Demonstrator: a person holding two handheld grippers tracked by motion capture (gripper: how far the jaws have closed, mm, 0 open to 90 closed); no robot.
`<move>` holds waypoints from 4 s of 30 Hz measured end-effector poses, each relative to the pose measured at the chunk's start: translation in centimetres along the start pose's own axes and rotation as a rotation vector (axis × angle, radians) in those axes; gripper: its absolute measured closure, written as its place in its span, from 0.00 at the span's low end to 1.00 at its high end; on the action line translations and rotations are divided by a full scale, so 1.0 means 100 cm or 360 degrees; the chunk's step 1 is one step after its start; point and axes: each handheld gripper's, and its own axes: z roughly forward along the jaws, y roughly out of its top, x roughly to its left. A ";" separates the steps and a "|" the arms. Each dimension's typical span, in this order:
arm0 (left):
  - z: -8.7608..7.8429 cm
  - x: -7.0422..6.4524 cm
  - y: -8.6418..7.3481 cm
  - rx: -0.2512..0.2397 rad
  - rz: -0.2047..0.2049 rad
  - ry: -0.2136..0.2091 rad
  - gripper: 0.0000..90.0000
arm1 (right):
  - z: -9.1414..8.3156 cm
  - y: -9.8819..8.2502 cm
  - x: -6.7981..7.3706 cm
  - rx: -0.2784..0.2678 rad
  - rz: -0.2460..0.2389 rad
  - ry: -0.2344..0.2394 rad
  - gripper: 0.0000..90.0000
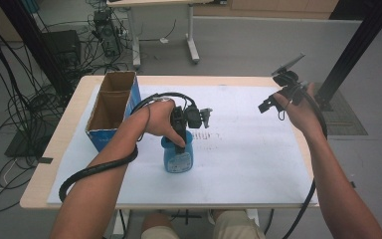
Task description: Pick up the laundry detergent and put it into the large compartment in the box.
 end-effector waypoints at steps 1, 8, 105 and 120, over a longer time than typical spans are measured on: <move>0.000 0.000 0.000 0.0000 -0.0004 -0.0001 0.42 | 0.000 0.000 0.000 0.0000 0.0003 0.0002 0.11; 0.000 0.000 0.000 0.0002 -0.0002 -0.0001 0.42 | 0.001 -0.001 -0.001 0.0005 0.0004 0.0004 0.11; -0.248 0.072 -0.180 -0.0184 -0.2285 0.0274 0.42 | -0.009 0.011 0.023 0.0033 -0.0130 -0.0021 0.11; -0.227 0.084 -0.189 -0.0164 -0.2327 0.0248 0.42 | -0.006 0.014 0.023 0.0043 -0.0130 -0.0010 0.12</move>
